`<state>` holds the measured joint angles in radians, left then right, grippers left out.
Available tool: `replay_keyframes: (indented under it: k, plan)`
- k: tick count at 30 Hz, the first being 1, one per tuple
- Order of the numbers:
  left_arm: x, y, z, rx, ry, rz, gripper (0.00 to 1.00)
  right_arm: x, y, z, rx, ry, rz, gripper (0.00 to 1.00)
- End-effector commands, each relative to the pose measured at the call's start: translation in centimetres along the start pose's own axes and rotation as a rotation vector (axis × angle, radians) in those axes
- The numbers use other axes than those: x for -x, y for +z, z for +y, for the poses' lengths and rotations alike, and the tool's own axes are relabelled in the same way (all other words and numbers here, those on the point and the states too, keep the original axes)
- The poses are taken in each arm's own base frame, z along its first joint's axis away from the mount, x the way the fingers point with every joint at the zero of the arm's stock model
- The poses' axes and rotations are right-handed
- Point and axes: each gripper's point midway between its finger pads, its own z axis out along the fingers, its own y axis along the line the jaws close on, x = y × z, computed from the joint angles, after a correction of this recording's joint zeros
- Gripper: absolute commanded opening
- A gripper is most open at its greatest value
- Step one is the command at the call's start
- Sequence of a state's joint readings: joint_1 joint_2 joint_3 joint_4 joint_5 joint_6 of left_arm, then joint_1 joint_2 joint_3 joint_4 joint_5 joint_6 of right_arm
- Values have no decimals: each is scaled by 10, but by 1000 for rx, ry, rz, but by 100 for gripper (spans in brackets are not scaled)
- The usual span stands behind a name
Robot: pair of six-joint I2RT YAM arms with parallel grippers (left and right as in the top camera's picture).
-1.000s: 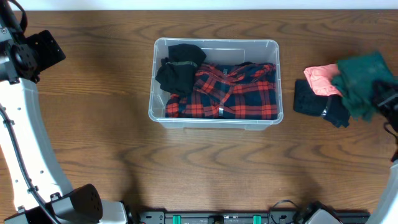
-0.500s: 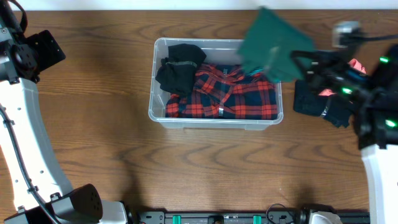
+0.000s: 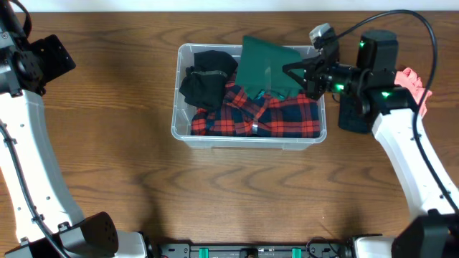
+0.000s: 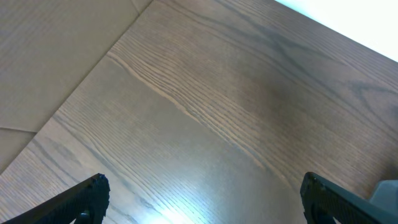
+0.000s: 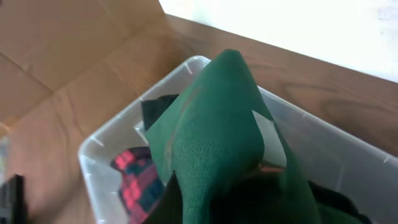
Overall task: Pack container
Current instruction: 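Lift the dark green garment and carry it into the container, then lower the green garment at the container's back right and release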
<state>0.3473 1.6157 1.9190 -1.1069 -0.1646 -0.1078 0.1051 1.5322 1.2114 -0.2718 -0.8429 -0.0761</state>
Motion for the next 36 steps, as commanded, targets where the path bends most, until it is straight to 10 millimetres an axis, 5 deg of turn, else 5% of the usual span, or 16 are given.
replay_keyframes:
  k: [1, 8, 9, 10, 12, 20, 25, 30, 33, 36]
  plan:
    - [-1, 0, 4, 12, -11, 4, 98, 3, 8, 0, 33, -87, -9, 1]
    - [-1, 0, 4, 12, -12, 3, 98, -19, 31, -35, -19, -22, 33, 4]
    - [-1, 0, 4, 12, -12, 3, 98, -22, 32, -41, -44, -8, 40, 24]
    - [-1, 0, 4, 12, -12, 3, 98, -25, 32, -49, -75, -1, 47, 56]
    - [-1, 0, 4, 12, -12, 3, 98, -26, 29, -61, -130, 18, 49, 75]
    - [-1, 0, 4, 12, -12, 3, 98, 16, -12, -71, -151, 29, -58, 80]
    - [-1, 0, 4, 12, -11, 4, 98, 46, -27, -53, -85, -6, -118, 73]
    - [-1, 0, 4, 12, -12, 3, 98, 40, -1, -39, -75, -21, -82, 35]
    - [-1, 0, 4, 12, -12, 3, 98, 31, 22, -34, -89, -24, -45, 2]
    - [-1, 0, 4, 12, -12, 3, 98, 18, 46, -30, -81, -24, -8, 1]
